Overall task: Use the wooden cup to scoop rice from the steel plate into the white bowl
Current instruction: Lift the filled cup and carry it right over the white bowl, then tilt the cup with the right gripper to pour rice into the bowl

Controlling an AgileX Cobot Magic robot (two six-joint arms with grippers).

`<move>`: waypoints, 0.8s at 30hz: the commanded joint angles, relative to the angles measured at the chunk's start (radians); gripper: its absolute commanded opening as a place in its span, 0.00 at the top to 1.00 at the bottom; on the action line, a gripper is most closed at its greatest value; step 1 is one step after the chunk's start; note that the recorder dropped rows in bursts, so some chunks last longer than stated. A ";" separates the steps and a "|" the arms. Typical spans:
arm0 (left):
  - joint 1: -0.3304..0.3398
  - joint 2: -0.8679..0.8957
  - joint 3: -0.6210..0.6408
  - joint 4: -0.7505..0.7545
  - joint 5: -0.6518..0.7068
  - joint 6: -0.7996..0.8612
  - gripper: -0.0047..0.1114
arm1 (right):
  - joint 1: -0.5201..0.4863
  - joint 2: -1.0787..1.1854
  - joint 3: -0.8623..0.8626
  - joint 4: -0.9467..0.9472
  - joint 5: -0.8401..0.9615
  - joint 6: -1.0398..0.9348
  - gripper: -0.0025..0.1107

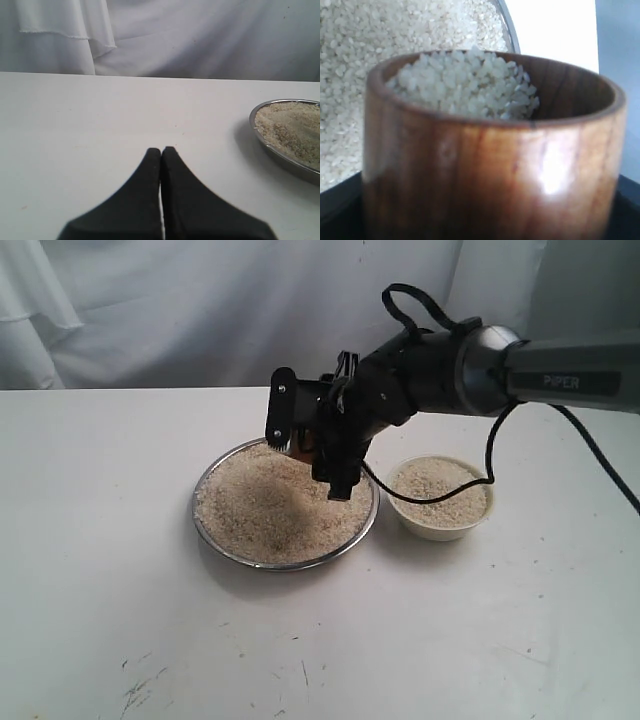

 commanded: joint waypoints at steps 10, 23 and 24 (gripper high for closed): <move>-0.002 -0.005 0.005 -0.001 -0.006 -0.003 0.96 | -0.043 -0.170 0.051 0.089 0.110 -0.065 0.98; -0.002 -0.005 0.005 -0.001 -0.006 -0.003 0.96 | -0.175 -0.349 0.292 0.089 0.046 -0.145 0.98; -0.002 -0.005 0.005 -0.001 -0.006 -0.003 0.96 | -0.186 -0.357 0.305 0.089 0.046 -0.147 0.98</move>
